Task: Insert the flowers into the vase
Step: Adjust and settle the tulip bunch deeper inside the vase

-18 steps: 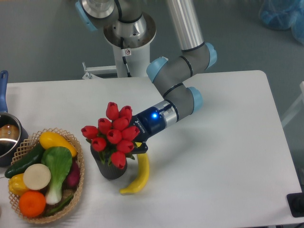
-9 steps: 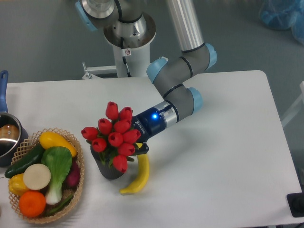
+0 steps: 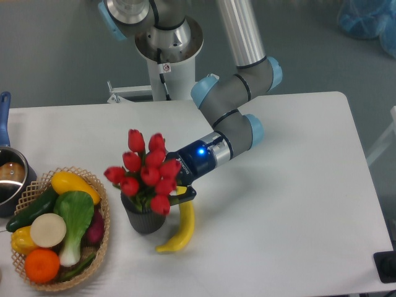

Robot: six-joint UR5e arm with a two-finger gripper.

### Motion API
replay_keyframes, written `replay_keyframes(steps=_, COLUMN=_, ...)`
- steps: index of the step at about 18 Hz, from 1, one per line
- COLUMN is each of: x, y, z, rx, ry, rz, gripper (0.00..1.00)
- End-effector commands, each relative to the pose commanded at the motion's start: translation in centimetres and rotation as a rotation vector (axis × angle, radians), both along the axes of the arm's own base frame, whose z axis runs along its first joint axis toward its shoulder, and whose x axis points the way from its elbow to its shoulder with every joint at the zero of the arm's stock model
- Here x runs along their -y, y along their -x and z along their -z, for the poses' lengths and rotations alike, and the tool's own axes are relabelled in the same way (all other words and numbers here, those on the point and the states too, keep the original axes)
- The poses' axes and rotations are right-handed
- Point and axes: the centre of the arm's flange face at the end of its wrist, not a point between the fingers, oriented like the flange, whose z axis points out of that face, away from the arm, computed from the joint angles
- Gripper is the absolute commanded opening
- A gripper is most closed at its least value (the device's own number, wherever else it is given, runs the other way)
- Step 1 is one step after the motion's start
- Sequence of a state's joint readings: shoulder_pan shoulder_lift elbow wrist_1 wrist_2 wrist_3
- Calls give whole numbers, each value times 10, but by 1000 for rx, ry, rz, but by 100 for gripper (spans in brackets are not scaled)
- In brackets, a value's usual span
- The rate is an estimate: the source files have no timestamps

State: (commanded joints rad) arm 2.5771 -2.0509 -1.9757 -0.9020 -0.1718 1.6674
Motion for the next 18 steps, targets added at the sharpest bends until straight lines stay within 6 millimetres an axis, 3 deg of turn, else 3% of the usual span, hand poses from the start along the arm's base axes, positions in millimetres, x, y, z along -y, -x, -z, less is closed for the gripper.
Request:
replay_keyframes(steps=5, x=0, y=0, z=0, rx=0, ry=0, rz=0, gripper=77)
replay_keyframes(steps=12, x=2, y=-3, z=1, rx=-17, ry=-10, rz=-4, gripper=100)
replay_keyframes(steps=18, x=4, y=1, z=-7, rx=-33, ry=-11, rz=-10, gripper=100)
